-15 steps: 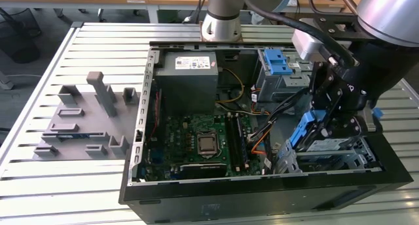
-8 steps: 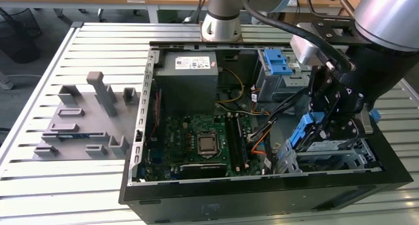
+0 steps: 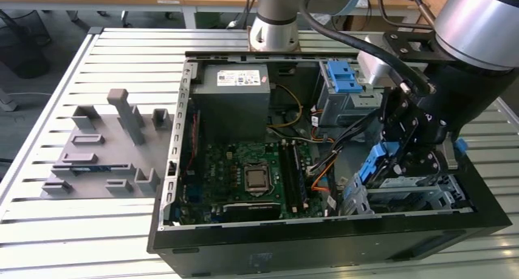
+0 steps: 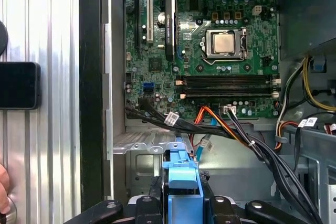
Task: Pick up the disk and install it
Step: 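Insert the disk into the insertion slot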
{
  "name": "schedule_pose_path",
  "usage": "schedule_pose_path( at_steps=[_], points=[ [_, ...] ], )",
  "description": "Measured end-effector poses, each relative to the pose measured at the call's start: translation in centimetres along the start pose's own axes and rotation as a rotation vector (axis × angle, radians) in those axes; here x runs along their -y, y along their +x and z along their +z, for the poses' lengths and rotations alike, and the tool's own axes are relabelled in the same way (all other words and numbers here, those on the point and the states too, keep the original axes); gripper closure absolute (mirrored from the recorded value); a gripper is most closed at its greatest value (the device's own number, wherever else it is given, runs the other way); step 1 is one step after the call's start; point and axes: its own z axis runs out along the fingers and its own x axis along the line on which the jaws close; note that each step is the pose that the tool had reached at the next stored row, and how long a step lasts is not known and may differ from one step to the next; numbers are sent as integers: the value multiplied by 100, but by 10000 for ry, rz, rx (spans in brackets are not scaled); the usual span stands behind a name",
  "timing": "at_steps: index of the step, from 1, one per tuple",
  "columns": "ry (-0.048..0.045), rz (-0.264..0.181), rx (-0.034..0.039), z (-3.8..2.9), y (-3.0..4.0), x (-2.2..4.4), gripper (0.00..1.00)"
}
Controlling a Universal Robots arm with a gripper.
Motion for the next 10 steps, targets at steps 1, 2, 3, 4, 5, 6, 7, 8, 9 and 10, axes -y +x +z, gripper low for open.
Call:
schedule_pose_path(
  at_steps=[1, 2, 3, 4, 5, 6, 7, 8, 9, 10],
  points=[
    [-3, 0, -1, 6, 0, 0, 63],
    [-5, 0, -1, 7, 0, 0, 63],
    [-5, 0, -1, 7, 0, 0, 63],
    [-5, 1, -2, 7, 0, 0, 63],
    [-5, 0, -2, 7, 0, 0, 63],
    [-5, 0, -1, 8, 0, 0, 63],
    [-5, 1, 0, 8, 0, 0, 63],
    [-5, 0, 0, 8, 0, 0, 63],
    [-5, 0, -1, 9, 0, 0, 63],
    [-5, 1, 0, 9, 0, 0, 63]
  ],
)
